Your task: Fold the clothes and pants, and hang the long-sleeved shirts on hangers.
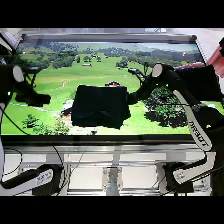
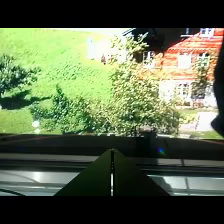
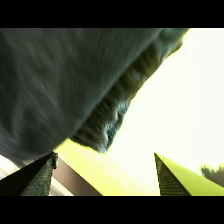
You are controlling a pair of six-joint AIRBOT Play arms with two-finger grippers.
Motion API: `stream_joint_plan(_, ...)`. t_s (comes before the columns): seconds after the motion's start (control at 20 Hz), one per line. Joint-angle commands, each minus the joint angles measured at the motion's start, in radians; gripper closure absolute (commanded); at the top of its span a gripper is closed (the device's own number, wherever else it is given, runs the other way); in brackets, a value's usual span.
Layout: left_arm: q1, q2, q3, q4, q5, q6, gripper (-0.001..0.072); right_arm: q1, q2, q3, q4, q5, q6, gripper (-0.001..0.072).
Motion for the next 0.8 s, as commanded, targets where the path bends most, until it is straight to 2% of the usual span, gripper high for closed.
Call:
stream_joint_plan(0.0, 0.031, 0.108, -0.197, -0.013, 0.126, 0.003, 0.0685, -0.049, -0.042, -0.01, 0.174, -0.097, -0.072, 0.0032)
stream_joint_plan(0.25, 0.03, 0.177, -0.299, -0.062, 0.18, 0.003, 0.0678, -0.023, -0.169, -0.009, 0.264, -0.2, -0.117, 0.0029)
stream_joint_plan(0.4, 0.029, 0.18, -0.299, -0.067, 0.18, 0.004, 0.0678, -0.02, -0.217, -0.008, 0.201, -0.26, -0.033, 0.0029)
stream_joint_plan(0.6, 0.029, 0.18, -0.299, -0.067, 0.182, 0.004, 0.0678, -0.024, -0.214, 0.054, 0.069, -0.198, 0.016, 0.0029)
stream_joint_plan(0.75, 0.029, 0.18, -0.299, -0.068, 0.184, 0.003, 0.0678, -0.014, -0.215, 0.065, 0.077, -0.141, 0.016, 0.0029)
